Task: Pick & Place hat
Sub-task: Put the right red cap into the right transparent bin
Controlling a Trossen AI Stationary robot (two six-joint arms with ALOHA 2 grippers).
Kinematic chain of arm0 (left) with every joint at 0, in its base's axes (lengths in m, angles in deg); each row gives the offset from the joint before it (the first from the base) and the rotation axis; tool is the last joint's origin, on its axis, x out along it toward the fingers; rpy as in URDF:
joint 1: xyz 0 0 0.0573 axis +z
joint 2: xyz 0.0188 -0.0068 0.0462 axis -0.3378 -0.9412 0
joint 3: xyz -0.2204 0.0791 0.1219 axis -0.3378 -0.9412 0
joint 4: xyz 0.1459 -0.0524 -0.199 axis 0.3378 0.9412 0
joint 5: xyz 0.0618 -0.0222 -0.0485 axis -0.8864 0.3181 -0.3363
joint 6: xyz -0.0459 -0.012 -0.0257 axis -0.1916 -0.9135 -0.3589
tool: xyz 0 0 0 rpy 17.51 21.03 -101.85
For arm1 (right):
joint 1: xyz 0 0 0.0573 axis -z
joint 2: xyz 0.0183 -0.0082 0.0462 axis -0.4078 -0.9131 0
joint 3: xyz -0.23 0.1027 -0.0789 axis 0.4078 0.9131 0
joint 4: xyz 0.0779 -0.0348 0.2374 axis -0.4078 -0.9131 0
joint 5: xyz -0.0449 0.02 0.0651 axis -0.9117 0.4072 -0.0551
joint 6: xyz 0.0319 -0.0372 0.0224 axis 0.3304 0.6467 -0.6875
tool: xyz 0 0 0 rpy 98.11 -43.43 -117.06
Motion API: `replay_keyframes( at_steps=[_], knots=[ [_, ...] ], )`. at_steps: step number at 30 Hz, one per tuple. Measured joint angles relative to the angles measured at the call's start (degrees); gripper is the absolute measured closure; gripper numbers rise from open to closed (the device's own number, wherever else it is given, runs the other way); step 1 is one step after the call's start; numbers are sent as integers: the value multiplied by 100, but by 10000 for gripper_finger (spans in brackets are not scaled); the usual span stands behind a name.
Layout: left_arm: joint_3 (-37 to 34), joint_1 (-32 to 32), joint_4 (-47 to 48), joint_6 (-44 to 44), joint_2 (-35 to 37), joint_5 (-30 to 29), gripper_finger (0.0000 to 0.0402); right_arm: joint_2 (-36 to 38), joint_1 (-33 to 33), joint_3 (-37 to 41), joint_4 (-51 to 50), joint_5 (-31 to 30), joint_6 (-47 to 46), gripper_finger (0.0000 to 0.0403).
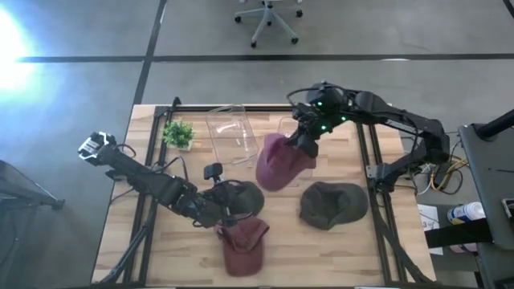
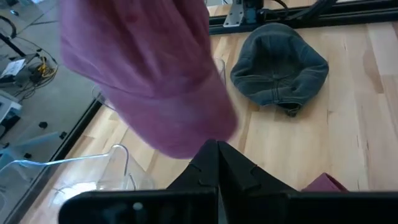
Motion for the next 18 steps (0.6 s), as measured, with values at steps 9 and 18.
replay_keyframes(
  at_steps=[9,18],
  knots=[
    [0,312,-7,-202,0,-199,401,-296,839,28,-23,878,942,394],
    [0,719,-7,-245,0,-198,401,67,1301,-14,-395,1394,1420,394]
  ],
)
